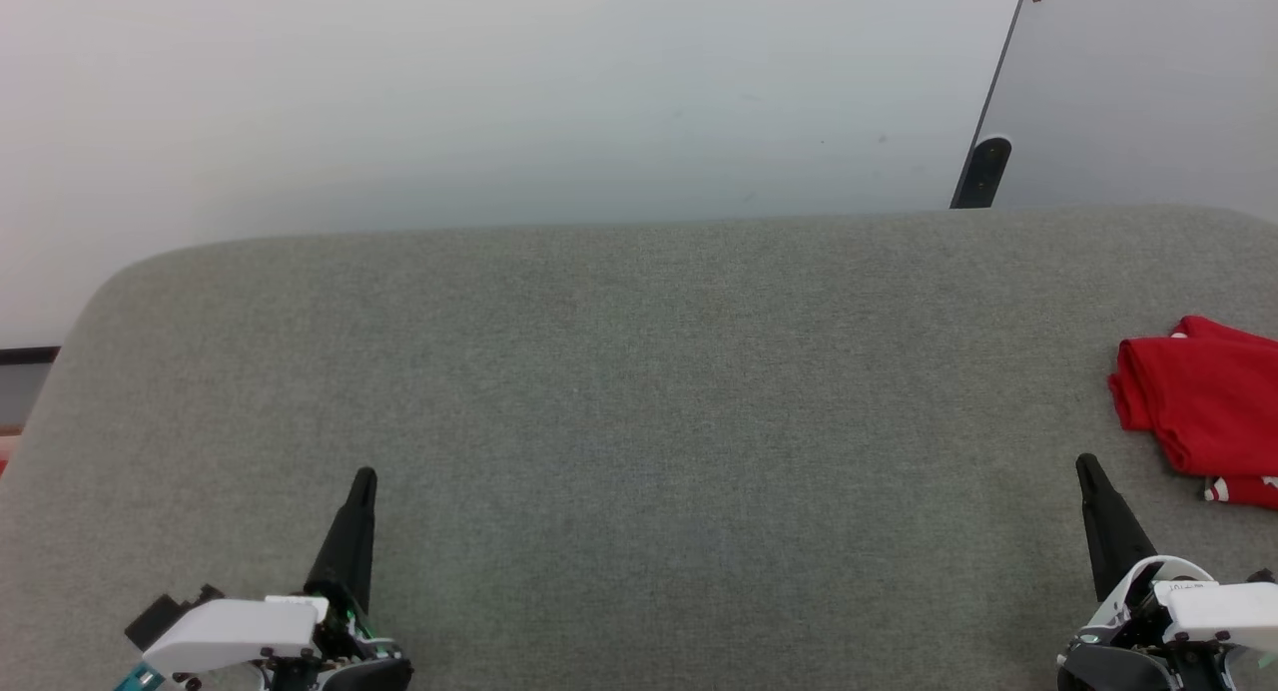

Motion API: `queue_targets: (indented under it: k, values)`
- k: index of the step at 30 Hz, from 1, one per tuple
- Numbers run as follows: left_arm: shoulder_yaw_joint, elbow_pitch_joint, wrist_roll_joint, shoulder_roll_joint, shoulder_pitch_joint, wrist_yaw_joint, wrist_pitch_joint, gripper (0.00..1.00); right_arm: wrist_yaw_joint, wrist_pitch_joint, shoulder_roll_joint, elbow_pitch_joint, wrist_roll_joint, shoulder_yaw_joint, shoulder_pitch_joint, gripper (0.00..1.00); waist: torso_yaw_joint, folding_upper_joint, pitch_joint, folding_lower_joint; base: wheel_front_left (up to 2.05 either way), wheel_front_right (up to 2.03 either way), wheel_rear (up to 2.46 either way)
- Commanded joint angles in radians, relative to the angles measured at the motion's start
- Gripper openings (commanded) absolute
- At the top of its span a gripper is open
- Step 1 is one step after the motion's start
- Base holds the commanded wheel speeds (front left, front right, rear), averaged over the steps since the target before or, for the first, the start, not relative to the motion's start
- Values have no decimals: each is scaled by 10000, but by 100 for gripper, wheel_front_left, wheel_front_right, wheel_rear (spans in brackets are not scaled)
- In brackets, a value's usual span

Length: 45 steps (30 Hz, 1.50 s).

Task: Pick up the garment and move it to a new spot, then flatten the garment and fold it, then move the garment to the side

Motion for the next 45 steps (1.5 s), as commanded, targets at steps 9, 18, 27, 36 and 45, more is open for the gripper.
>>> queue_targets:
  k: [9,18,27,36,45]
  values:
    - [31,12,-17,-13,-115,-35,25,0,-14,15,40,4,12,-4,-41,0,0,-1,0,0,0,0,0]
    - [31,11,-16,-14,-115,-35,24,0,-14,17,40,4,10,-4,-41,0,0,-1,0,0,0,0,0]
    - [33,11,-15,-15,-115,-35,25,0,-14,18,41,4,9,-6,-41,0,0,-1,0,0,0,0,0]
    - [34,10,-15,-14,-114,-36,26,0,-14,19,42,4,7,-7,-41,0,0,-1,0,0,0,0,0]
    - [33,10,-14,-15,-115,-36,27,0,-14,20,41,4,6,-7,-42,0,0,-1,0,0,0,0,0]
